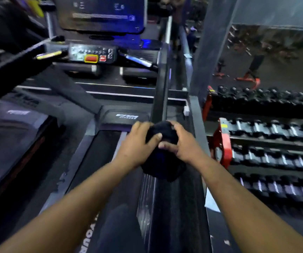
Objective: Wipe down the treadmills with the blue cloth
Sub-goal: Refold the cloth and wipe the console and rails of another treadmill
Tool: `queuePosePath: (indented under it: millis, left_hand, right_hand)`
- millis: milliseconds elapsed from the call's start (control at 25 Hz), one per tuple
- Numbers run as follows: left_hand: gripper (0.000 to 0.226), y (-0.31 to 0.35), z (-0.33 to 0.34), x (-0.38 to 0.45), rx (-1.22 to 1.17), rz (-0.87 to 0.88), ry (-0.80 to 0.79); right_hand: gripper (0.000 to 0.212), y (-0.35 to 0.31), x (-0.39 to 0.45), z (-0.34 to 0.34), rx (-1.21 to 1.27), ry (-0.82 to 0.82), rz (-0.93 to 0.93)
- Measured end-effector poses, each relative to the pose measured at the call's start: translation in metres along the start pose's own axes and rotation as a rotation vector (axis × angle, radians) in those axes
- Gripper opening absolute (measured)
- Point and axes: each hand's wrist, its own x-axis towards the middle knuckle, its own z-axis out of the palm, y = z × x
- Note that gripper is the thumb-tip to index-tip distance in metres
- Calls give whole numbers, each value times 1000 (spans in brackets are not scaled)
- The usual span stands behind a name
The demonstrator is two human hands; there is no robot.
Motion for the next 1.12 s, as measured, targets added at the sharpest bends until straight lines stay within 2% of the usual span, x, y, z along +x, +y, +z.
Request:
queuePosePath:
  millis: [80, 160, 240, 320, 400, 480, 520, 600, 640, 720, 840, 920, 1000, 1120]
  left_hand:
    - [30, 7, 3, -4, 46, 11, 120]
    - [28, 23, -4, -16, 131, 50, 118]
    - [29, 39, -13, -26, 196, 74, 66]
    - [26, 53, -14, -32, 177, 49, 86]
    - [21, 67, -12, -33, 132, -21, 203]
    - [18, 76, -7, -23, 116, -150, 303]
    - [18, 75, -6, -17, 78, -253, 327]
    - [22, 70, -2, -9, -25, -424, 320]
    - [22, 67, 2, -5, -76, -456, 309]
    - [16, 64, 7, -4, -251, -454, 280]
    - [18, 63, 7, 8, -588, -389, 166]
    - [24, 58, 8, 21, -582, -319, 87]
    - [44, 50, 16, 25, -416, -285, 42]
    - [66, 46, 25, 21, -410, -268, 71]
  right_hand:
    - [70, 10, -7, 3, 104, 65, -4]
    - [42, 13, -28, -6, 211, 128, -3]
    - [29, 13, -38, -22, 173, 180, -14]
    - [24, 9, -38, -34, -6, 275, -26]
    - [27, -5, -37, -30, -165, 477, -52]
    - [36, -14, -39, -11, -117, 625, -115]
    - [46, -18, -41, 5, -66, 598, -138]
    - [74, -17, -47, 39, 68, 345, -118]
    - [83, -12, -49, 53, 138, 217, -89]
    - [86, -3, -42, 64, 254, 115, -88]
    - [80, -3, 4, 51, 367, 138, -41]
    - [77, -2, 34, 36, 437, 173, -3]
    - [70, 1, 44, 33, 536, 188, 21]
    - [66, -6, 1, 63, 628, 256, 30]
